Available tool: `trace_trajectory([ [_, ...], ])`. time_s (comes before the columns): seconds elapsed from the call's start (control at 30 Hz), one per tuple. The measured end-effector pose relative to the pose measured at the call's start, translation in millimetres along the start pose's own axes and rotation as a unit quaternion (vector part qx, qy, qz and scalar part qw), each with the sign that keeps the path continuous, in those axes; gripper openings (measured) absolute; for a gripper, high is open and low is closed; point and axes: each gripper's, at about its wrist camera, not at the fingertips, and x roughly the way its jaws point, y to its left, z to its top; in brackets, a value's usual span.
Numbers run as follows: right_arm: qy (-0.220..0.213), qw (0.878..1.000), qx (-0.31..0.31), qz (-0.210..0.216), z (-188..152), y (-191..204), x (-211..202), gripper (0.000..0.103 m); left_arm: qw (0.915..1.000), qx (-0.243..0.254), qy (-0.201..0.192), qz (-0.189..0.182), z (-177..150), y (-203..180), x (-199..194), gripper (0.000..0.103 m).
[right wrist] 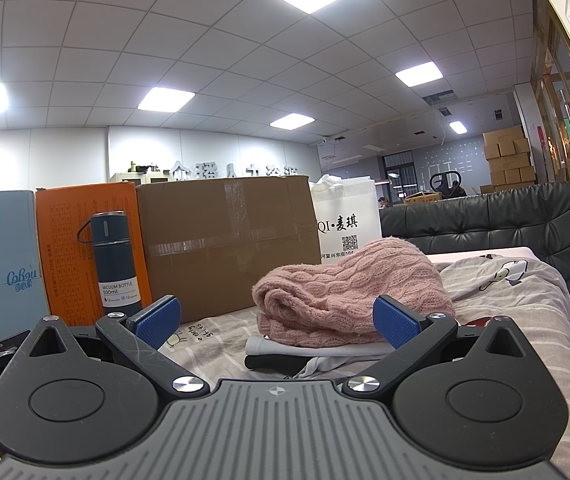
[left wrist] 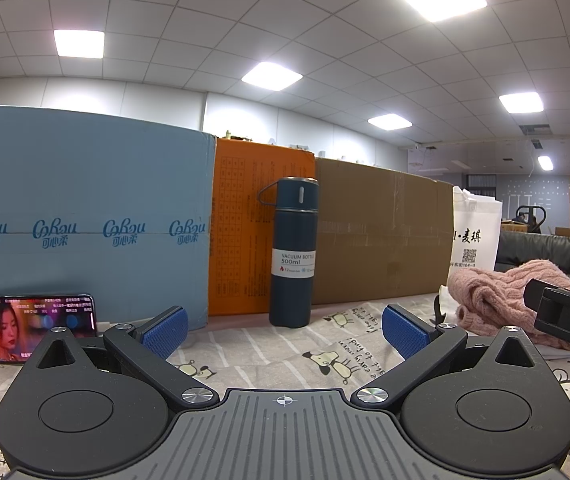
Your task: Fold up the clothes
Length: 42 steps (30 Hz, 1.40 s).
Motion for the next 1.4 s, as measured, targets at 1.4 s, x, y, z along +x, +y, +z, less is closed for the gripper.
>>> trace_trajectory([
  [1.4,0.000,1.000,0.002,-0.002,0.3,-0.2,-0.5,0.103,1.0000,-0.003,0.005,0.000,0.4,0.3,0.1,0.103],
])
